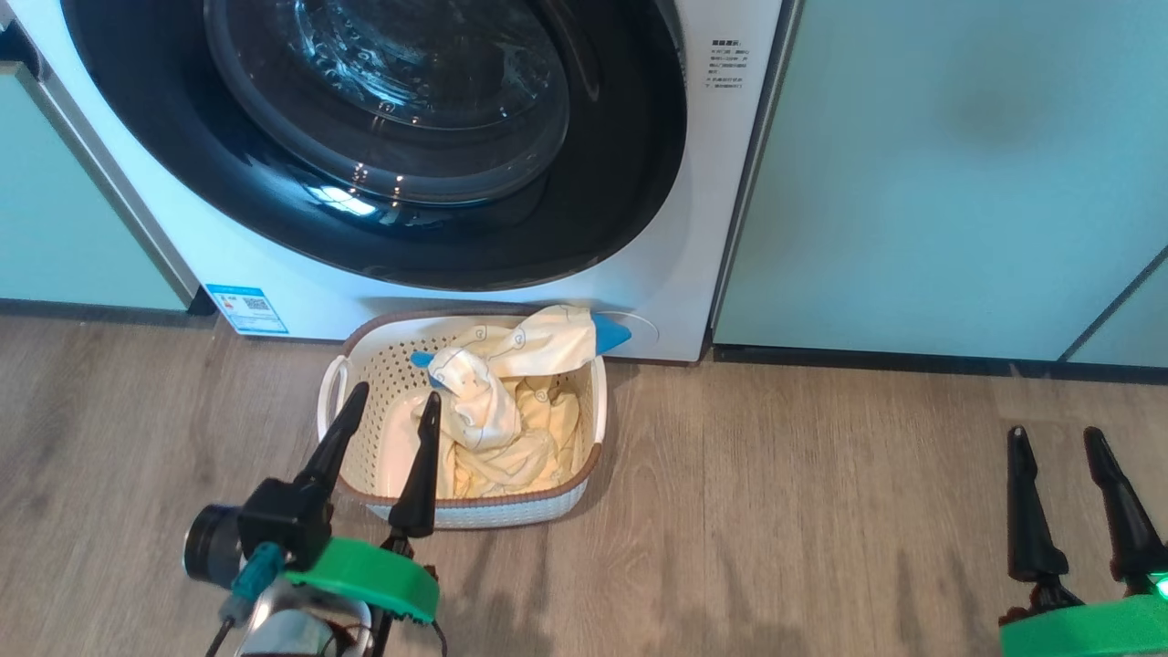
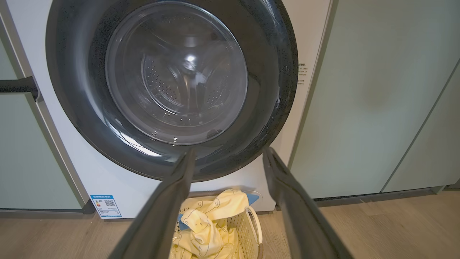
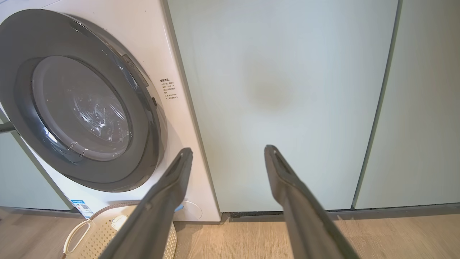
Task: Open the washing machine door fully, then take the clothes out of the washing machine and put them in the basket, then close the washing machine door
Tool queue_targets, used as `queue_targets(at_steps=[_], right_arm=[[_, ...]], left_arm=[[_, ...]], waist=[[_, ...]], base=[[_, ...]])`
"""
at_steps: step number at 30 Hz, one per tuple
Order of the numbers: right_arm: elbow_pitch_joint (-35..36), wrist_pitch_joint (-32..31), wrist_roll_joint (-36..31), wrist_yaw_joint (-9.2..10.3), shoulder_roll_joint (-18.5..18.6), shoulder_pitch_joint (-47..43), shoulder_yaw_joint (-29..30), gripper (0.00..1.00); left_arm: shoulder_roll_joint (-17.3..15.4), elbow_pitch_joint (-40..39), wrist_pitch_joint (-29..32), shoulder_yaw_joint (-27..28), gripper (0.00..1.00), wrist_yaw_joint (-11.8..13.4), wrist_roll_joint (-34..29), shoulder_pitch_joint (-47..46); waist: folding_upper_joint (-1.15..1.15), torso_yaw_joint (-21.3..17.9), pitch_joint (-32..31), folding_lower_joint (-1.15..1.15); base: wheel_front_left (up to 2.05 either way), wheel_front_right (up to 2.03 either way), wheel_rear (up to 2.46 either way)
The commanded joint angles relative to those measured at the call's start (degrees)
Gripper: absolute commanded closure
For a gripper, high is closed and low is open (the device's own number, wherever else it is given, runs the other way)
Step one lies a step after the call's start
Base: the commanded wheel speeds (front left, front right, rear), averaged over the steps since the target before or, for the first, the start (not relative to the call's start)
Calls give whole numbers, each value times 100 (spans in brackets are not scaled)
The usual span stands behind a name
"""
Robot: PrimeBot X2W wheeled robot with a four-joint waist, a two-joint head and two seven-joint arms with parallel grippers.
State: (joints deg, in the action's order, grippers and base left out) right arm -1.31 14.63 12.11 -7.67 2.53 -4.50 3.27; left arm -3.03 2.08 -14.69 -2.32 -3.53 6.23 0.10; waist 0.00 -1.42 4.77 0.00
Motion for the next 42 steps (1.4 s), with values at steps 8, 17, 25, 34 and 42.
queue_targets(at_steps=[8, 17, 25, 34, 42], right_arm=[[-58, -1, 0, 0, -2, 0, -6, 100], [-401, -73, 415, 0, -18, 16, -43, 100], [-473, -190, 1033, 1, 23, 102, -63, 100], [-530, -297, 1571, 3, 52, 170, -75, 100], [-586, -410, 2107, 4, 77, 238, -80, 100]], left_arm=[[13, 68, 3, -12, 100, 11, 50, 99], [36, 422, 108, 27, 100, -9, 463, 179], [34, 481, 261, 93, 100, -38, 1078, 117], [33, 533, 396, 151, 100, -64, 1622, 63], [31, 585, 532, 209, 100, -90, 2169, 9]], waist=[[0, 22, -18, 0], [0, 29, -40, 0], [0, 37, -72, 0], [0, 45, -100, 0], [0, 52, -128, 0]], base=[[0, 0, 0], [0, 0, 0], [0, 0, 0], [0, 0, 0], [0, 0, 0]])
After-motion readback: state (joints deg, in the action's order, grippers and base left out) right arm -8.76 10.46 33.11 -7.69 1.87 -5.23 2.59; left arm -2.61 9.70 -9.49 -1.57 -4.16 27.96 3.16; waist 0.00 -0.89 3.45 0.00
